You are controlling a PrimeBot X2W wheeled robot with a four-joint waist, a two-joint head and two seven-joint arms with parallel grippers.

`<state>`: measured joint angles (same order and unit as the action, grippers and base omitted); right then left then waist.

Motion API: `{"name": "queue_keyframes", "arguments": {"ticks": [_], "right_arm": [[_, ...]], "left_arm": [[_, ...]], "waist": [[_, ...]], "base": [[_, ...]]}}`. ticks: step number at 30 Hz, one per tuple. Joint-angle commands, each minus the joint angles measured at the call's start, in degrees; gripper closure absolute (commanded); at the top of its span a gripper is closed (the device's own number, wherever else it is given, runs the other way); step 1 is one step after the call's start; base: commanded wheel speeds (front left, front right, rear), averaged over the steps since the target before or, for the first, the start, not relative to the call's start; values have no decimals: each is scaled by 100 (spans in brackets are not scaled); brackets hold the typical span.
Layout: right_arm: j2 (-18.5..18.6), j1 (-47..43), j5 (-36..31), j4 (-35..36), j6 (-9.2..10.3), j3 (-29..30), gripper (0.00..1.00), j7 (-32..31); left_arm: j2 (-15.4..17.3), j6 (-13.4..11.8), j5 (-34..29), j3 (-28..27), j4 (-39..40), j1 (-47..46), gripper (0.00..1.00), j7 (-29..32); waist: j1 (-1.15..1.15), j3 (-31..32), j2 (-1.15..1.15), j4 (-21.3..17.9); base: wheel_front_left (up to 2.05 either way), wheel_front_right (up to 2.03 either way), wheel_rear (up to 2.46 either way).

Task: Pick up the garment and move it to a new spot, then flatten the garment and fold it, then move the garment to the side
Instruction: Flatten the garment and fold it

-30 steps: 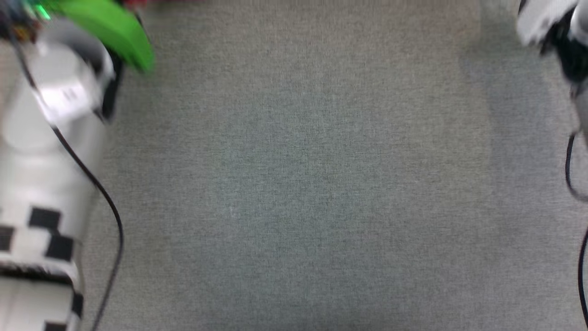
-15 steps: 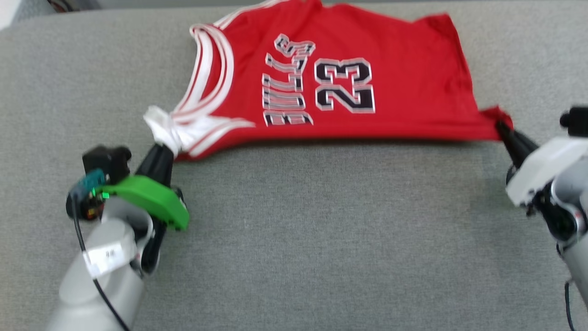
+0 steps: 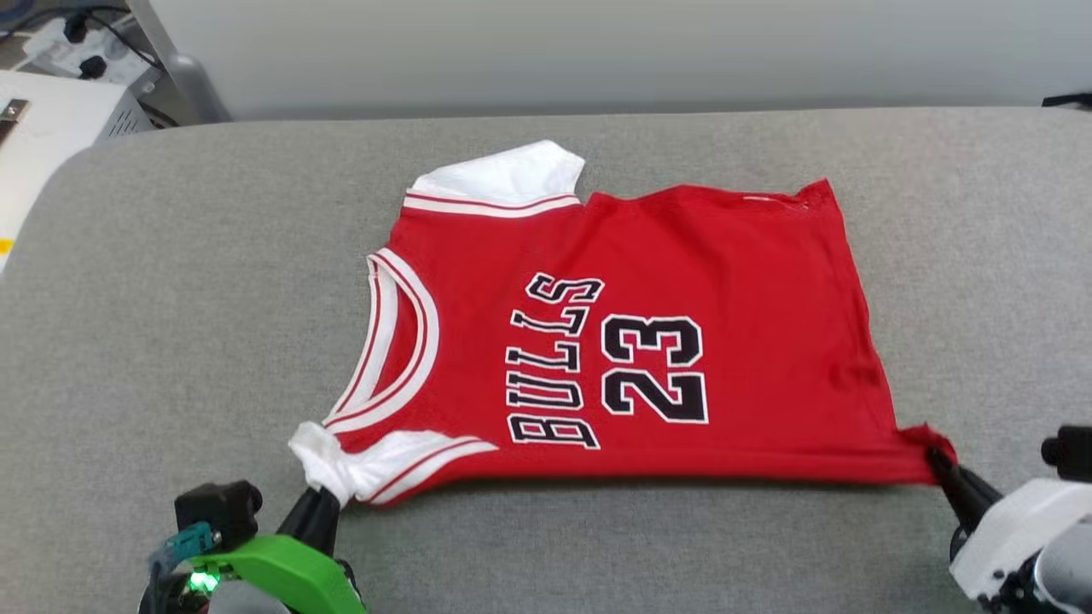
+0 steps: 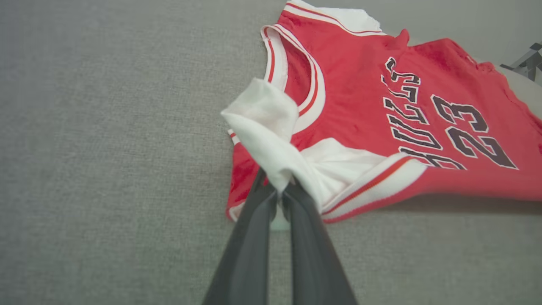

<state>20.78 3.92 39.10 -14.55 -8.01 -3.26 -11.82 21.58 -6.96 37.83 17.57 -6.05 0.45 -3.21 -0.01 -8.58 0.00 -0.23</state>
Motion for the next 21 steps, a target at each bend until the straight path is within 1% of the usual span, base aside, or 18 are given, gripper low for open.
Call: {"name": "queue_keyframes", "arguments": {"ticks": [1,6,9,12,15,21], "right_arm": [[-70,-340,-112,201,53,246,100,-103],[-603,-1222,-393,896,53,837,100,-507],[-909,-1632,-560,1253,53,1027,100,-827],[-1086,-1831,-723,1500,53,1136,100,-1017],[-1140,-1832,-881,1723,53,1115,100,-1094],[-1014,-1501,-1111,2011,53,951,100,-1025]], "left_arm": [[166,-156,39,-83,188,254,100,125],[340,-424,112,-62,825,879,100,529],[430,-555,170,-44,1131,1186,100,766],[485,-618,187,-62,1333,1290,100,843],[528,-581,133,-9,1433,1187,100,879],[625,-425,-87,121,1432,693,100,897]], "waist": [[1,150,0,48],[1,254,0,55],[1,312,0,48],[1,333,0,46],[1,353,0,49],[1,259,0,45]], "base": [[0,0,0],[0,0,0],[0,0,0],[0,0,0],[0,0,0],[0,0,0]]}}
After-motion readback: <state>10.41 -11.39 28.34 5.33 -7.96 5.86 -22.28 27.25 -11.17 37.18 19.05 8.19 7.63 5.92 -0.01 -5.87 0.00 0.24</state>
